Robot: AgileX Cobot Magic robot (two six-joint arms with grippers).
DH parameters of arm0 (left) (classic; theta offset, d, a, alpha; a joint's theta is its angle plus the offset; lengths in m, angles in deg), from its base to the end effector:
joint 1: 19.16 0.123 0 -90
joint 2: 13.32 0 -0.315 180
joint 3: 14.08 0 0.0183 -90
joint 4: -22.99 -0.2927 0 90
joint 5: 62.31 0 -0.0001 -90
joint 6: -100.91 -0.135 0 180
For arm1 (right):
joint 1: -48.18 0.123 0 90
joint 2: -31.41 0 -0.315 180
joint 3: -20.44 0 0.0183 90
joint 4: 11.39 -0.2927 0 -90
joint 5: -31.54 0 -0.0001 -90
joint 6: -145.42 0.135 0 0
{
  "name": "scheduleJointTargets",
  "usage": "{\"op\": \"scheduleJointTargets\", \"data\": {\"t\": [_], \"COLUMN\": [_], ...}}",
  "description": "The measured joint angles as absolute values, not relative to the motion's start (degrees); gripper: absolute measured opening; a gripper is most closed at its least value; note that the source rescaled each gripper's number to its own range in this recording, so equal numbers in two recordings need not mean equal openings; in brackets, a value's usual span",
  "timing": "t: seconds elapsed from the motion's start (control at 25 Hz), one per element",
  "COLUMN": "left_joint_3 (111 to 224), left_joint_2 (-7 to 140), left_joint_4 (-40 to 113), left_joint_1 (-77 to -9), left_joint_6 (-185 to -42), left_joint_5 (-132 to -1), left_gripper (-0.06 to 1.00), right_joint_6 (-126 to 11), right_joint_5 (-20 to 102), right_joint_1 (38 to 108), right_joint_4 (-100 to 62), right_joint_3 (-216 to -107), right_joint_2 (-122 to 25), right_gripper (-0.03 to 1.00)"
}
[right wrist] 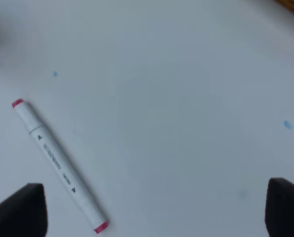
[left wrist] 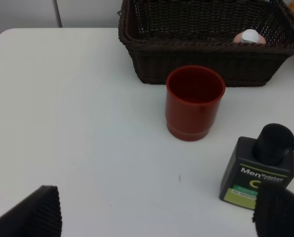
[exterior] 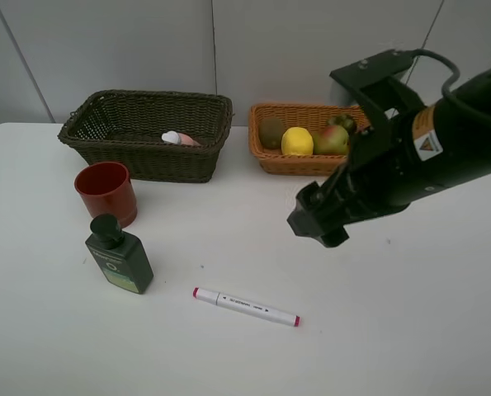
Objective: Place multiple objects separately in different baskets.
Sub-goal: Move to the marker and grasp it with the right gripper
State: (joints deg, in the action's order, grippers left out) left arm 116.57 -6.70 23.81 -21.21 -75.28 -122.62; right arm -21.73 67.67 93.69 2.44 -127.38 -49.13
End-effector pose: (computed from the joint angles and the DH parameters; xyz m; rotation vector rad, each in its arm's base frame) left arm 0.0403 -0.0031 0.2784 -0.0305 2.0301 -0.0816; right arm 0.2210 0.1978 0.2241 -0.9135 2.4058 0.1273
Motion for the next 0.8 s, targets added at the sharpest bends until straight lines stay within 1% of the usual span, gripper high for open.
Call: {"op": "scheduleJointTargets", "data": {"t": [0.24,0.48,0.64,0.8], "left_joint_3": [116.57,116.57,116.57,116.57], "left_joint_2": [-6.7,-6.7,-6.7,-6.7], "left_joint_4": [23.81,23.81,23.81,23.81], "left_joint_1": [-21.21,-21.21,-21.21,-21.21], "left_joint_6": [-75.28,-75.28,-75.28,-75.28], "left_joint_5": [-122.62,-122.62,-122.62,-122.62], "left_gripper": [1.0,1.0,1.0,1.0], "right_joint_6": [-24.56,-28.34,-31.2,-32.73], "right_joint_5": [66.96,64.11,61.29,58.24], "right_joint_1": [98.35,102.57,104.18,104.26], "right_joint_4": [5.12,8.14,8.28,8.28], "right_joint_3": [-125.48,-125.45,-125.45,-125.45], "right_joint_2": [-50.32,-57.43,-63.35,-67.56], "right_gripper": [0.96,0.96,0.96,0.96]}}
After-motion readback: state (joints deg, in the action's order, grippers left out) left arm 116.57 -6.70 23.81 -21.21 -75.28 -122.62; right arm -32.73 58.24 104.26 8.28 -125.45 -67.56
